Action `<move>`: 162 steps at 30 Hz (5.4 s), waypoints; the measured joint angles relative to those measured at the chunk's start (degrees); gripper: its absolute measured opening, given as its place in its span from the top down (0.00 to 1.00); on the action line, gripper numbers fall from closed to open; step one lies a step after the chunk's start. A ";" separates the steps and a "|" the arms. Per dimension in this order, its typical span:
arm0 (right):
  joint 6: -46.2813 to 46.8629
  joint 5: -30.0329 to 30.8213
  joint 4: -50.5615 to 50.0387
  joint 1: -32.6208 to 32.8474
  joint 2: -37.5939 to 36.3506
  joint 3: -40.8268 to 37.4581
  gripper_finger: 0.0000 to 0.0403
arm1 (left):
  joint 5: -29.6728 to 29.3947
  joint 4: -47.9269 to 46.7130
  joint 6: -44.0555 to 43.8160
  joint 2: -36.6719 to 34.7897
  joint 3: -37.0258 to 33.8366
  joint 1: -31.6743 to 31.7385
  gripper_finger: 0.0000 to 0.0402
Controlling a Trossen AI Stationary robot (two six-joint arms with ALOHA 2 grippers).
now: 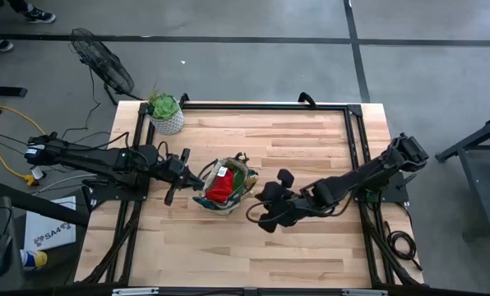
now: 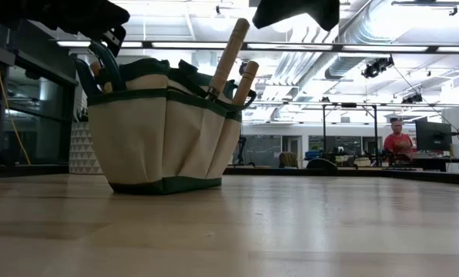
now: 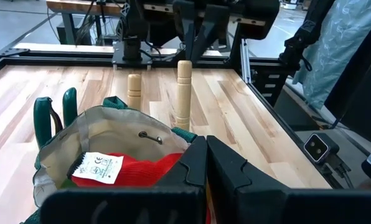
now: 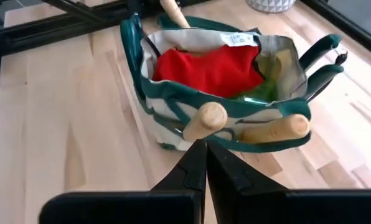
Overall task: Pick & Place Garden tools in Gardening bag
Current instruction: Put the trowel into the gardening bag, then return to Home Position
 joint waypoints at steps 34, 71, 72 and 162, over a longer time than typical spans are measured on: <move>-4.73 -3.00 9.20 -4.50 2.60 0.01 0.99 | 0.02 -1.29 0.01 0.00 0.01 0.02 1.00; -4.74 -9.40 14.23 -4.49 3.59 -0.02 0.92 | 0.01 -1.32 0.01 0.00 0.01 0.02 1.00; -5.32 -9.85 14.03 -4.24 3.02 -0.02 0.91 | 0.02 -1.33 0.02 0.00 0.02 0.00 1.00; -20.83 -44.71 29.23 -24.80 -87.41 -73.56 0.86 | 0.01 -2.54 0.02 0.00 0.01 0.01 1.00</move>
